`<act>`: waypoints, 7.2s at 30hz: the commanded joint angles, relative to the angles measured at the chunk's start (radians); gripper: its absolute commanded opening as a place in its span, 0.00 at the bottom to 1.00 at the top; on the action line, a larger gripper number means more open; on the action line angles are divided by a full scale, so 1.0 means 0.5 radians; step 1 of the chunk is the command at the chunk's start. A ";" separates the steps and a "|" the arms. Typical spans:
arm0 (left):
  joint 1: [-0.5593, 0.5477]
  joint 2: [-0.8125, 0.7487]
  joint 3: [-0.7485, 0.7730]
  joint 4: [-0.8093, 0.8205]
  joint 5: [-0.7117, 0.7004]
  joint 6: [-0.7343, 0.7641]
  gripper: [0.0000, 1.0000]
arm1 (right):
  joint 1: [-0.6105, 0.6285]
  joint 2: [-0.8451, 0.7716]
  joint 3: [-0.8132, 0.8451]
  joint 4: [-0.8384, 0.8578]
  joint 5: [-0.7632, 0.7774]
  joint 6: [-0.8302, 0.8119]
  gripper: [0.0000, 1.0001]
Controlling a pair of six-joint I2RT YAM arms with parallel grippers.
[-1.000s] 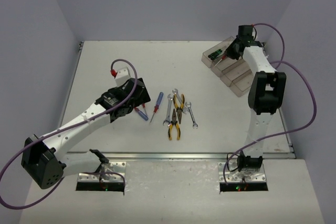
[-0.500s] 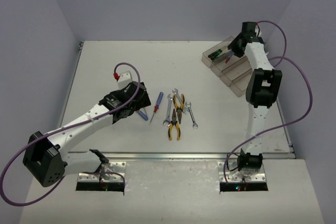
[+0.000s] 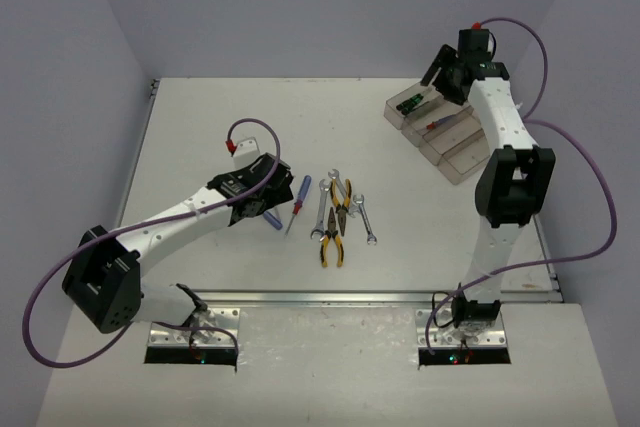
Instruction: Sort the tools into containers
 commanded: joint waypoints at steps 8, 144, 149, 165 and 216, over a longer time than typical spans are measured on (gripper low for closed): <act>0.248 0.706 0.468 0.092 -0.004 0.094 0.69 | 0.476 -1.433 -1.723 0.413 -0.498 -0.283 0.69; 0.209 0.859 0.103 0.142 0.211 -0.718 0.42 | 0.652 -1.620 -2.132 0.696 -0.703 -0.207 0.74; 0.224 0.802 -0.006 0.296 0.359 -0.624 0.01 | 0.655 -1.607 -2.217 0.812 -0.910 -0.181 0.72; -0.169 -0.524 -0.600 1.395 1.030 -0.106 0.00 | 1.373 -1.330 -2.522 2.086 -1.393 0.272 0.69; -0.337 -1.045 -0.189 -0.082 -0.026 0.209 1.00 | -0.010 0.394 0.199 -0.049 0.294 0.336 0.14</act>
